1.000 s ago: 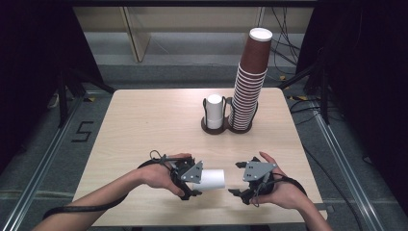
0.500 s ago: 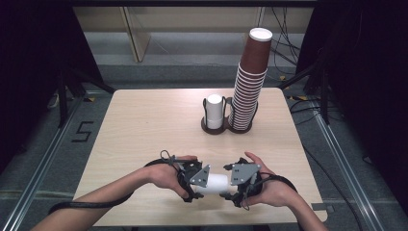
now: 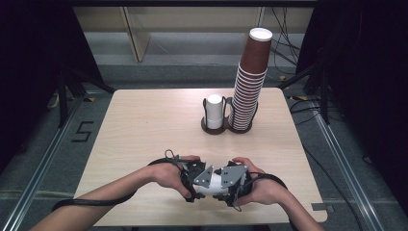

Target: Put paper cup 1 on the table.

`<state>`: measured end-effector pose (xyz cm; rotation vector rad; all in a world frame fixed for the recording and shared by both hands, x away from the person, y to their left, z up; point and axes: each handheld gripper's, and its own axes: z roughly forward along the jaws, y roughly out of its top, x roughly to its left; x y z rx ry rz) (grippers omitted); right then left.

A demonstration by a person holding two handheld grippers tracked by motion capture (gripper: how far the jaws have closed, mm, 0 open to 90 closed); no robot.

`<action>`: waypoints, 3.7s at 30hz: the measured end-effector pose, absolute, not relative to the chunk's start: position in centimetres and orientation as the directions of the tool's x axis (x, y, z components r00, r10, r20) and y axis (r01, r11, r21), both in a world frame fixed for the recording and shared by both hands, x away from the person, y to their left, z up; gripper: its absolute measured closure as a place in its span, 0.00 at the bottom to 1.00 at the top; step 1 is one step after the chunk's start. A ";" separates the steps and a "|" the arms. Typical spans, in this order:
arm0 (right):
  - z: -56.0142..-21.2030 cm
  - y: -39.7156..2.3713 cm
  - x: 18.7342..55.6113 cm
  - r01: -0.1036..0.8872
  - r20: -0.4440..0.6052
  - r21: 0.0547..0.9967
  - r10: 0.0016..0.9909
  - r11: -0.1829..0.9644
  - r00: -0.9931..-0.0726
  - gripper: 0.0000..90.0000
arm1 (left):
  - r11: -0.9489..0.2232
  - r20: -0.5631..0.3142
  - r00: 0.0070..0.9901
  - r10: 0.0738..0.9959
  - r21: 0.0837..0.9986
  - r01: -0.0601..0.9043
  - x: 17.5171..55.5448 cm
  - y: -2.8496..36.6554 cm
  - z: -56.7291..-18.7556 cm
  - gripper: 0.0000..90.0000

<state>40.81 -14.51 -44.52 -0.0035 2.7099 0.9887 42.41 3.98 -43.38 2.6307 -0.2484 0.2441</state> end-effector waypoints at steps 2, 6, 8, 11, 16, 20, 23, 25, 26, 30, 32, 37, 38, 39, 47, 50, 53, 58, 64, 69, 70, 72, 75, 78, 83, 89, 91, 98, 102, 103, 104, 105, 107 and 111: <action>-44.7 -14.4 40.6 -0.061 -0.219 0.626 0.100 0.777 -0.971 0.32 | -0.867 0.211 0.968 -0.136 0.448 -0.220 42.3 3.9 -43.4 0.29; -44.9 -14.3 40.7 -0.091 -0.229 0.618 0.068 0.781 -0.971 0.37 | -0.868 0.207 0.968 -0.138 0.446 -0.220 42.1 3.8 -43.6 0.29; -45.0 -14.4 40.6 -0.087 -0.225 0.618 0.070 0.781 -0.972 0.37 | -0.867 0.201 0.970 -0.136 0.450 -0.215 42.1 3.8 -43.7 0.29; -45.1 -14.4 40.4 -0.072 -0.216 0.620 0.082 0.782 -0.973 0.37 | -0.866 0.199 0.971 -0.135 0.452 -0.213 42.1 3.8 -43.8 0.27; -45.0 -14.9 40.4 -0.131 -0.263 0.618 0.047 0.775 -0.964 0.37 | -0.869 0.187 0.979 -0.078 0.469 -0.158 42.4 4.3 -44.2 0.10; -45.0 -16.2 40.3 -0.089 -0.260 0.649 0.110 0.755 -0.959 0.37 | -0.861 0.180 0.984 -0.009 0.498 -0.099 42.9 5.4 -44.7 0.05; -45.0 -17.5 40.6 -0.075 -0.276 0.703 0.174 0.707 -0.945 0.36 | -0.823 0.160 0.984 0.077 0.568 -0.028 43.2 6.1 -44.8 0.05; -45.0 -18.2 40.8 -0.058 -0.282 0.748 0.237 0.661 -0.930 0.36 | -0.793 0.159 0.979 0.125 0.610 0.002 43.5 6.5 -44.8 0.05; -45.0 -18.6 40.9 -0.058 -0.292 0.768 0.268 0.637 -0.918 0.36 | -0.769 0.148 0.976 0.157 0.638 0.027 43.7 6.8 -44.7 0.06; -45.2 -19.9 41.1 -0.006 -0.260 0.861 0.432 0.508 -0.864 0.35 | -0.636 0.061 0.961 0.271 0.761 0.131 44.0 7.4 -44.5 0.07; -45.4 -20.4 41.2 -0.010 -0.262 0.891 0.495 0.455 -0.828 0.35 | -0.570 0.013 0.950 0.311 0.803 0.176 44.1 7.6 -44.3 0.07; -46.0 -20.9 41.1 0.030 -0.203 0.938 0.614 0.347 -0.763 0.34 | -0.412 -0.112 0.912 0.394 0.866 0.284 44.4 8.1 -43.7 0.09; -46.0 -21.0 41.1 0.023 -0.208 0.941 0.629 0.339 -0.750 0.34 | -0.392 -0.127 0.907 0.402 0.871 0.296 44.5 8.2 -43.6 0.09; -46.1 -21.1 41.1 0.026 -0.203 0.944 0.639 0.330 -0.742 0.34 | -0.367 -0.147 0.899 0.413 0.876 0.312 44.5 8.2 -43.4 0.09; -46.9 -20.7 40.9 0.064 -0.145 0.961 0.687 0.269 -0.712 0.34 | -0.239 -0.262 0.861 0.436 0.889 0.391 45.0 7.6 -42.9 0.09; -47.0 -20.4 41.0 0.029 -0.181 0.956 0.669 0.291 -0.721 0.34 | -0.222 -0.286 0.853 0.437 0.885 0.410 45.2 7.1 -42.9 0.09; -47.1 -20.2 40.9 0.039 -0.168 0.958 0.666 0.285 -0.727 0.34 | -0.214 -0.304 0.854 0.421 0.882 0.419 45.4 6.5 -43.0 0.08; -47.3 -19.8 40.6 0.052 -0.153 0.959 0.661 0.280 -0.735 0.34 | -0.204 -0.329 0.850 0.412 0.875 0.438 45.8 5.7 -43.0 0.04; -47.2 -19.7 40.6 0.030 -0.178 0.954 0.649 0.297 -0.739 0.34 | -0.196 -0.359 0.838 0.411 0.863 0.466 46.5 5.4 -43.1 0.02; -47.2 -19.2 40.4 0.031 -0.160 0.961 0.642 0.276 -0.750 0.34 | -0.197 -0.386 0.836 0.390 0.852 0.486 46.7 5.3 -43.3 0.00; -47.1 -19.2 40.4 0.023 -0.179 0.955 0.639 0.294 -0.748 0.34 | -0.200 -0.389 0.831 0.398 0.847 0.492 46.6 5.3 -43.3 0.00; -47.1 -19.1 40.4 0.000 -0.199 0.953 0.629 0.302 -0.751 0.34 | -0.202 -0.394 0.832 0.390 0.845 0.495 46.7 5.2 -43.5 0.00; -47.1 -18.9 40.3 0.001 -0.198 0.954 0.630 0.301 -0.751 0.34 | -0.201 -0.403 0.825 0.395 0.839 0.506 46.8 5.2 -43.6 0.00; -47.0 -18.8 40.3 -0.004 -0.204 0.951 0.619 0.310 -0.759 0.34 | -0.203 -0.414 0.821 0.393 0.832 0.516 46.8 5.2 -43.6 0.00; -47.0 -18.4 40.2 -0.006 -0.199 0.954 0.613 0.301 -0.764 0.34 | -0.190 -0.438 0.818 0.374 0.826 0.530 46.9 5.1 -43.7 0.00; -46.7 -18.1 40.1 -0.007 -0.195 0.954 0.605 0.299 -0.772 0.34 | -0.182 -0.458 0.815 0.354 0.821 0.541 46.9 4.8 -44.0 0.03; -46.6 -18.1 40.2 -0.034 -0.225 0.950 0.601 0.312 -0.767 0.34 | -0.178 -0.459 0.813 0.357 0.822 0.542 46.9 4.8 -44.0 0.05; -46.8 -18.2 40.2 -0.037 -0.232 0.947 0.599 0.320 -0.766 0.33 | -0.161 -0.446 0.825 0.348 0.838 0.521 46.8 5.0 -43.7 0.15; -46.9 -18.1 40.1 -0.017 -0.217 0.947 0.602 0.320 -0.768 0.32 | -0.186 -0.388 0.850 0.358 0.862 0.472 46.6 5.1 -43.4 0.18; -46.8 -18.1 40.2 -0.035 -0.238 0.943 0.599 0.330 -0.764 0.32 | -0.192 -0.371 0.854 0.364 0.867 0.459 46.5 5.1 -43.3 0.19; -46.8 -18.2 40.2 -0.032 -0.239 0.941 0.596 0.337 -0.767 0.32 | -0.194 -0.360 0.859 0.364 0.873 0.448 46.4 5.1 -43.3 0.20; -46.8 -18.1 40.3 -0.034 -0.243 0.940 0.594 0.340 -0.767 0.32 | -0.204 -0.344 0.864 0.366 0.877 0.436 46.4 5.1 -43.3 0.21; -46.9 -18.1 40.3 -0.035 -0.248 0.938 0.599 0.345 -0.761 0.31 | -0.215 -0.314 0.874 0.370 0.886 0.410 46.3 5.0 -43.2 0.22; -46.9 -17.9 40.3 -0.014 -0.242 0.932 0.596 0.361 -0.766 0.30 | -0.261 -0.224 0.893 0.390 0.903 0.341 45.8 4.8 -42.8 0.24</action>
